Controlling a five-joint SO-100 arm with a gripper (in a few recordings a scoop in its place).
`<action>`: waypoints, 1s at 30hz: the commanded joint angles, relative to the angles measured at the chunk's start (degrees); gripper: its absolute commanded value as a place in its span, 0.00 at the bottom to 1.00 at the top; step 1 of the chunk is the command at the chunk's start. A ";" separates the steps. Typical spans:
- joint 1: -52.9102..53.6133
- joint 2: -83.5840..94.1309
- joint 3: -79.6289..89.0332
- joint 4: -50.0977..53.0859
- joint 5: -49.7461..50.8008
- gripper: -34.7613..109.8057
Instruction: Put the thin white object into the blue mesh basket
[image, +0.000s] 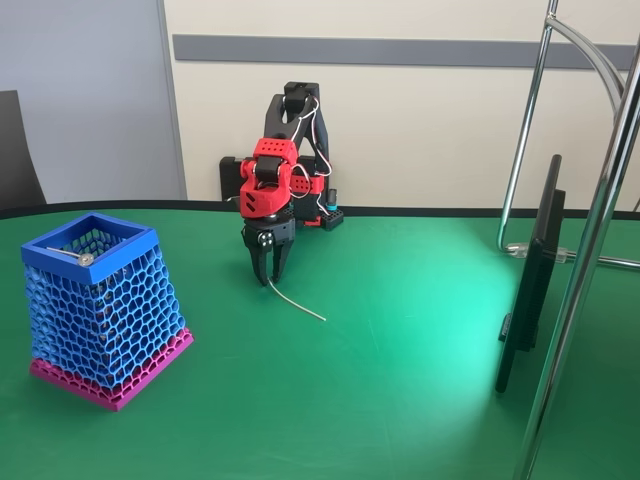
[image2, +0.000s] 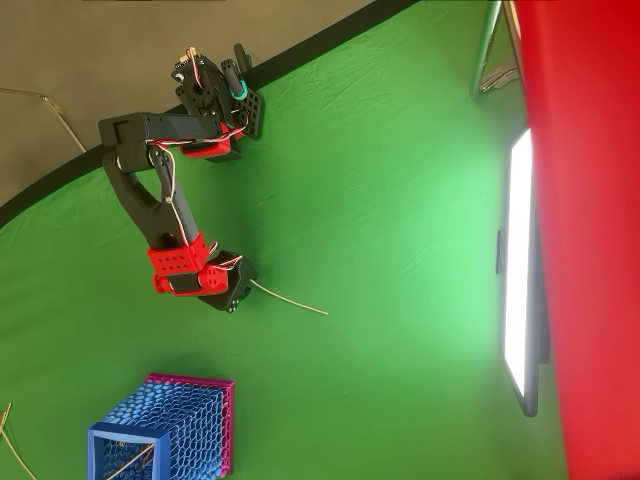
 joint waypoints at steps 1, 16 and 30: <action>-0.53 0.09 -2.02 -0.44 0.53 0.34; 0.44 -1.93 -3.78 1.49 1.41 0.34; 0.79 -3.16 -5.19 2.90 1.85 0.29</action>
